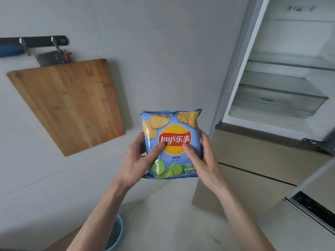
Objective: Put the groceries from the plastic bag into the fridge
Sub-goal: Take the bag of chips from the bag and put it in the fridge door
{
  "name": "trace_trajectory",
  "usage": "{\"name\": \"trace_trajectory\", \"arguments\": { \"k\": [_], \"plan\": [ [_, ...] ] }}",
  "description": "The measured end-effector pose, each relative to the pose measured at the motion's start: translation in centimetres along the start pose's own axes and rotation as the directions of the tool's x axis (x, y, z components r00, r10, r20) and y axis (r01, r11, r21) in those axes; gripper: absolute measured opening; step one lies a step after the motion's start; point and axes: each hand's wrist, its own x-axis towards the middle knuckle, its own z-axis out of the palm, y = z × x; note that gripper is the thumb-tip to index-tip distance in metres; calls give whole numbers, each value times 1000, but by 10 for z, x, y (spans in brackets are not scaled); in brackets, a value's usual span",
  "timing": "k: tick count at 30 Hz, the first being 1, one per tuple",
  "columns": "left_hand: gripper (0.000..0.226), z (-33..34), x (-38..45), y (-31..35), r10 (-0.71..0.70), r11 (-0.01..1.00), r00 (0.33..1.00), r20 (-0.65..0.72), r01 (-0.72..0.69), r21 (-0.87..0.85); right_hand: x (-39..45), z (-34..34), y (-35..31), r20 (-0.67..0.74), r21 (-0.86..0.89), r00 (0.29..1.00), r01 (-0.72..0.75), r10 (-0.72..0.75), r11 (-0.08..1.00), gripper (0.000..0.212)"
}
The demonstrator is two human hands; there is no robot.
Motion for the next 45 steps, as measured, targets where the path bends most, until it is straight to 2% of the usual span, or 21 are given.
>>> {"name": "trace_trajectory", "arguments": {
  "k": [8,19,31,41,45],
  "plan": [
    [42,37,68,-7,15,999,974,228,-2,-54,21,-30,2,-232,17,973,-5,9,1000,48],
    [43,148,103,-11,23,996,889,457,19,-88,-6,-116,5,-514,-32,858,-29,9,999,46],
    [44,302,126,-4,42,998,798,601,-2,-66,-22,-246,8,-683,-14,730,-2,-9,1000,46],
    [50,440,139,4,73,997,675,734,-25,-76,-44,-370,-1,-780,-54,625,-6,-38,999,42],
    [43,484,134,5,75,995,629,774,2,-98,-58,-410,-2,-817,-60,575,-28,-33,998,44]
  ]
}}
